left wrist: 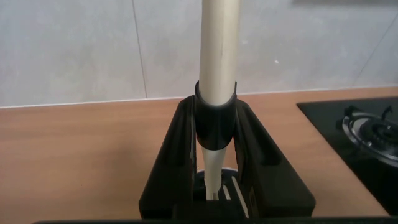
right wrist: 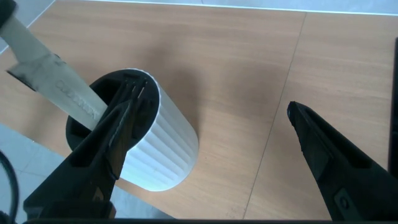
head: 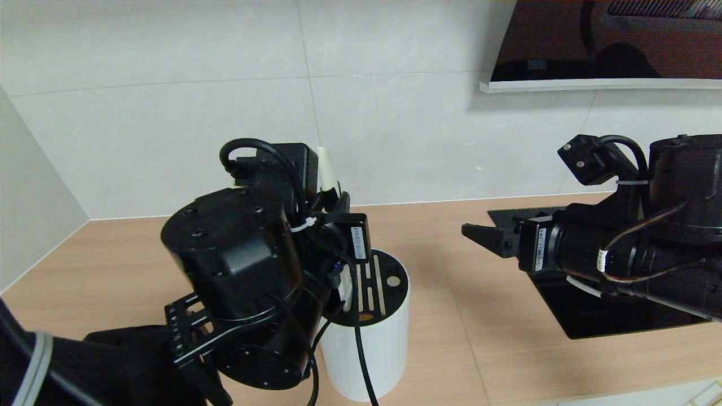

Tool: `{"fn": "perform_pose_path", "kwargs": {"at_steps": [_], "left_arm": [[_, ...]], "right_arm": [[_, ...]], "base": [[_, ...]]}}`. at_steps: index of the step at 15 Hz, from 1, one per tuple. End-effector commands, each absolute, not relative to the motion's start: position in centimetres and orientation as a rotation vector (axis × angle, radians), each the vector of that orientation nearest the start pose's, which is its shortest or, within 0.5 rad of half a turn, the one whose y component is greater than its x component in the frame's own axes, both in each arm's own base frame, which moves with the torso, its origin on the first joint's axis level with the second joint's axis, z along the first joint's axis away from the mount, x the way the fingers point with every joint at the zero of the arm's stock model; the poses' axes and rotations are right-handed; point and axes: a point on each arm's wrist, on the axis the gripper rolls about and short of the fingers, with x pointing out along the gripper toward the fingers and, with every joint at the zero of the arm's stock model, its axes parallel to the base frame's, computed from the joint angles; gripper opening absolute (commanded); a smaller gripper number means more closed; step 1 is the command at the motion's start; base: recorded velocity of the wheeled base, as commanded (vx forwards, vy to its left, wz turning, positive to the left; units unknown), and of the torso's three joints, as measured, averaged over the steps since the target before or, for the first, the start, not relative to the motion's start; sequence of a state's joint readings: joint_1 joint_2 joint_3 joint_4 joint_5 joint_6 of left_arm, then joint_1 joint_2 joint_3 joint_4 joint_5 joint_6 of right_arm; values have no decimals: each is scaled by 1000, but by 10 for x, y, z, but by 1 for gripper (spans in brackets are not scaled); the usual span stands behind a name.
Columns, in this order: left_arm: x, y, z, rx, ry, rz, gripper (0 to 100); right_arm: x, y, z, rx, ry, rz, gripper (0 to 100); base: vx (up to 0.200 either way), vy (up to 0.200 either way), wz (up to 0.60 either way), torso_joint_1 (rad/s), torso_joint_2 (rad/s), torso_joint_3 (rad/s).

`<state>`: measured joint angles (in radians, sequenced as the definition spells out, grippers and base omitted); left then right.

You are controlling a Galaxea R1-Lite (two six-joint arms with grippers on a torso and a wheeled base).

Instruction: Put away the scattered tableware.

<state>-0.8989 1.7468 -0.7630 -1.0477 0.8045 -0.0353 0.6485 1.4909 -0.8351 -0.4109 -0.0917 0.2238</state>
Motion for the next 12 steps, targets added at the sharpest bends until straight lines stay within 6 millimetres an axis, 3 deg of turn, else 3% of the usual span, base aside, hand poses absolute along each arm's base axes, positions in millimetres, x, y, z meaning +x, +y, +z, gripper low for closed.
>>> {"fn": "perform_pose_path", "kwargs": {"at_steps": [1, 12], "left_arm": [[206, -233, 190, -72, -22, -99, 0], [211, -240, 159, -6, 52, -126, 0]], "right_arm": [[208, 155, 226, 126, 295, 524, 100], [208, 155, 226, 123, 298, 524, 100]], "base": [[0, 0, 0, 0, 0, 0], [0, 0, 0, 0, 0, 0]]}}
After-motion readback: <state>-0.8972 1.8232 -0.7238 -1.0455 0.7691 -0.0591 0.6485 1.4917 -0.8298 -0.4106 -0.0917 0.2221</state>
